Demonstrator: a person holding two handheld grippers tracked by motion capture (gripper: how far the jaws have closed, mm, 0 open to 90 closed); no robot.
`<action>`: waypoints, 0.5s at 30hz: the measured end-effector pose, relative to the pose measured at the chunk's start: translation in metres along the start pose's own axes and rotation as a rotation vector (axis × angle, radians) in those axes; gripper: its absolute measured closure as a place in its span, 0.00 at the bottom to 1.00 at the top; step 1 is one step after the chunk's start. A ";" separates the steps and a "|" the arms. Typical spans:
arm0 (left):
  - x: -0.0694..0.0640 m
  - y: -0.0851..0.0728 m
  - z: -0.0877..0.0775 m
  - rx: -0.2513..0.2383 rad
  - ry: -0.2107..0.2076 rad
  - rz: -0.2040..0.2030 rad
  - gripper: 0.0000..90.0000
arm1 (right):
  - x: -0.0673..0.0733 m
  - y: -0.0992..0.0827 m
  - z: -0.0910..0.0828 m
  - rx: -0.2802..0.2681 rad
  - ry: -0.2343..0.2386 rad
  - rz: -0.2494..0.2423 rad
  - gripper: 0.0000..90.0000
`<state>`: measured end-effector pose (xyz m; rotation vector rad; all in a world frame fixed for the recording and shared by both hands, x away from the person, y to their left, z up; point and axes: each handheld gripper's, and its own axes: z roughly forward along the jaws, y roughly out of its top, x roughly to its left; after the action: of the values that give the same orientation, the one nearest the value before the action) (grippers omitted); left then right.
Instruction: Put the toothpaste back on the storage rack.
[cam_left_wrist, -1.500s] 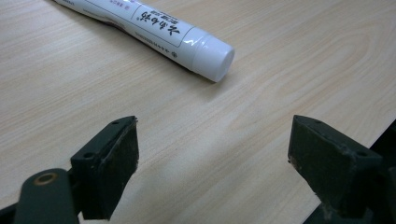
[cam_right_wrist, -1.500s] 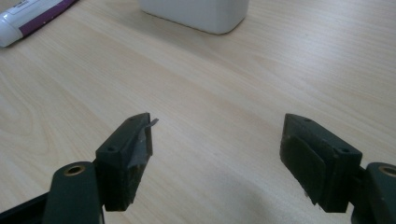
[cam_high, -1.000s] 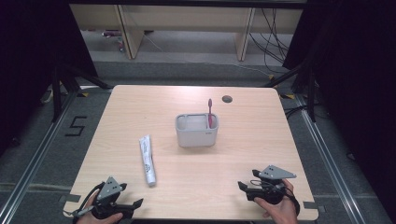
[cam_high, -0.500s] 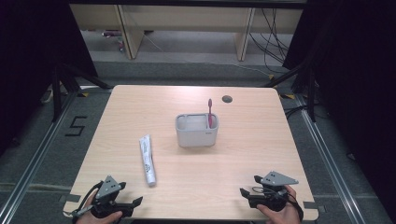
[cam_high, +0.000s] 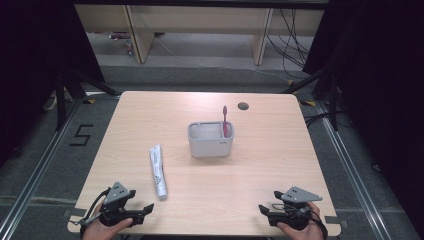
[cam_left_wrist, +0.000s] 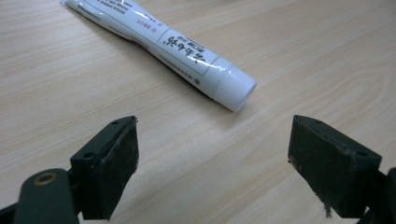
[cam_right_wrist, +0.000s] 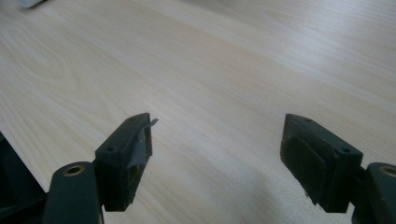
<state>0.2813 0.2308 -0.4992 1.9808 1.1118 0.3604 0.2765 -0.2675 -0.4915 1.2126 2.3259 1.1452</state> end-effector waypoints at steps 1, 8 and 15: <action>0.002 0.002 0.001 0.010 0.003 0.007 0.18 | -0.002 0.000 -0.001 -0.005 -0.021 -0.033 0.29; 0.006 0.011 0.009 0.007 0.007 -0.009 0.18 | -0.002 -0.001 0.000 -0.001 -0.006 -0.021 0.29; 0.010 0.019 0.014 0.021 0.016 -0.009 0.18 | -0.003 -0.001 0.000 0.012 0.020 -0.022 0.29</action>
<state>0.3064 0.2265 -0.4949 1.9936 1.1382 0.3617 0.2778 -0.2704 -0.4922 1.1818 2.3579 1.1437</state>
